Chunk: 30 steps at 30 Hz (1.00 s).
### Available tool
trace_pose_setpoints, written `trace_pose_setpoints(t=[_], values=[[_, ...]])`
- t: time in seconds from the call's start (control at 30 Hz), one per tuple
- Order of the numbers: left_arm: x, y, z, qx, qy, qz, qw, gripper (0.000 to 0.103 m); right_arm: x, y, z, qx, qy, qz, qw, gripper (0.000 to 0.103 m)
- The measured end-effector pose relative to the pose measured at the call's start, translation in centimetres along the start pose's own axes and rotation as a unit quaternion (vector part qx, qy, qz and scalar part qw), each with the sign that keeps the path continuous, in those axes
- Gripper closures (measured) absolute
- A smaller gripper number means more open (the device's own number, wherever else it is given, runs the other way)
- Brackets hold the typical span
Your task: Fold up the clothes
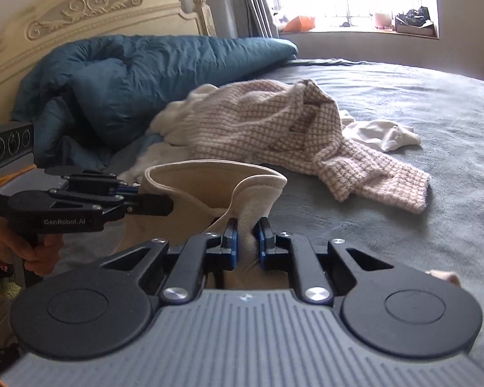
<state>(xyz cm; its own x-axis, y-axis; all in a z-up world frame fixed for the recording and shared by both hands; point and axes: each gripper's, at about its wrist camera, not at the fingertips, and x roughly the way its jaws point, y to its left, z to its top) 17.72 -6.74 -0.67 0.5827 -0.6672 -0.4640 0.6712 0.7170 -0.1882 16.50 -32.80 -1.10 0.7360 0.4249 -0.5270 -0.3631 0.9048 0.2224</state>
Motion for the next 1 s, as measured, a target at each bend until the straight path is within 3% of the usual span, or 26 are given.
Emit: trace_pose_setpoints(t=[0.43,0.67,1.0], values=[[-9.0,-7.2,-4.9,0.033,-0.019,-0.023,0.9990,0.093,-8.1,4.4,-5.8,0.031,-0.045,0.027,0.998,0.092],[-12.4,-10.2,-9.0,0.028,-0.018,-0.039,0.9987,0.093,-11.4,6.5,-10.5,0.039,-0.051,0.031,0.997,0.092],[-15.6,-14.9,-15.7,0.061,-0.008,-0.052,0.9967,0.093,-14.8,9.1,-17.4,0.046,-0.060,0.042,0.996,0.092]])
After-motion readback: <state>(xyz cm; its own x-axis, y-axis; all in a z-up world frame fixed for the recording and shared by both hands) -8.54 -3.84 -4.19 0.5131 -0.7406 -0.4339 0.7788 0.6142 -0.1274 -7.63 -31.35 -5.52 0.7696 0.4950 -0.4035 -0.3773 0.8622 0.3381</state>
